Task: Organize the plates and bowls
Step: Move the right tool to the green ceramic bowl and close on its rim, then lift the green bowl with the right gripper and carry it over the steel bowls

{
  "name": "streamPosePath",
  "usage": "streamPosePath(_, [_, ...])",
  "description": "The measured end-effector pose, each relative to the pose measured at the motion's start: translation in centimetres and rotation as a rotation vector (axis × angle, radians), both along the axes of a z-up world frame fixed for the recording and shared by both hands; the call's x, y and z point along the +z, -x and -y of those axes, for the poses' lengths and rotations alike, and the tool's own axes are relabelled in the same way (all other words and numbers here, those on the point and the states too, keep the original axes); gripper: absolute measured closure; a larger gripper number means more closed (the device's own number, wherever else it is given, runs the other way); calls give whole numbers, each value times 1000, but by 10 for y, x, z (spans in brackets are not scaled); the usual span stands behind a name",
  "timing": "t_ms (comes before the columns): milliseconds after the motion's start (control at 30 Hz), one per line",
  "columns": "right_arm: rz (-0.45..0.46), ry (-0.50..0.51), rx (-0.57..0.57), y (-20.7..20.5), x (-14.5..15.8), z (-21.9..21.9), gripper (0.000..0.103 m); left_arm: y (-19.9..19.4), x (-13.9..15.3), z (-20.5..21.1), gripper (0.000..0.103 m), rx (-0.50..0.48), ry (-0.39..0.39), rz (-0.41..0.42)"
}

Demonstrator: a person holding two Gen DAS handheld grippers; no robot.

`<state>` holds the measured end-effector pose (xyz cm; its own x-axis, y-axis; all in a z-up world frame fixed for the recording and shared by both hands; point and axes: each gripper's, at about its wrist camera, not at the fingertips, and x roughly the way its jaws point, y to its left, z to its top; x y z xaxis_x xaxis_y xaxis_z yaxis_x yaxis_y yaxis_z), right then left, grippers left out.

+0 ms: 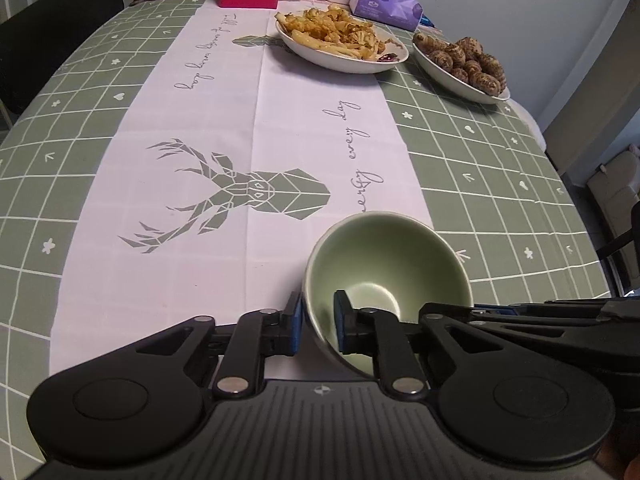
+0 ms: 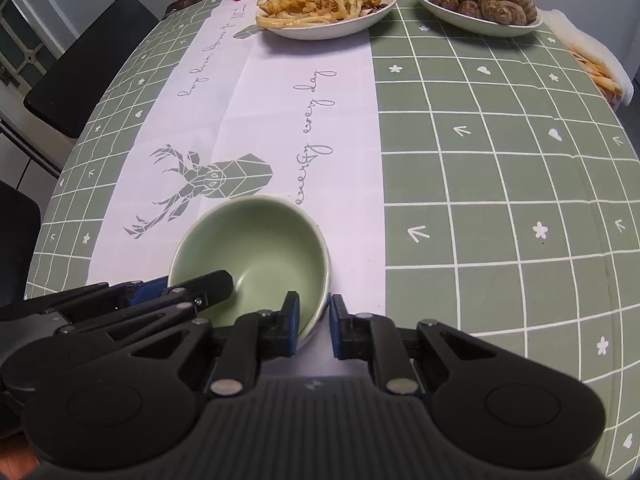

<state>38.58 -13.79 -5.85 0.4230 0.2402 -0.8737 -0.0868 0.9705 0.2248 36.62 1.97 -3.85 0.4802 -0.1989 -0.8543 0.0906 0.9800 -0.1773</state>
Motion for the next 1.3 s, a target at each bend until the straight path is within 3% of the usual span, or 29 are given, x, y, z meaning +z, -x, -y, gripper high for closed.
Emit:
streamPosePath(200, [-20, -20, -22, 7, 2, 1, 92, 11, 9, 4, 92, 1, -44, 14])
streamPosePath(500, [-25, -27, -9, 42, 26, 1, 93, 46, 39, 2, 93, 24, -47, 14])
streamPosePath(1300, [-35, 9, 186, 222, 66, -8, 94, 228, 93, -10, 92, 122, -38, -43])
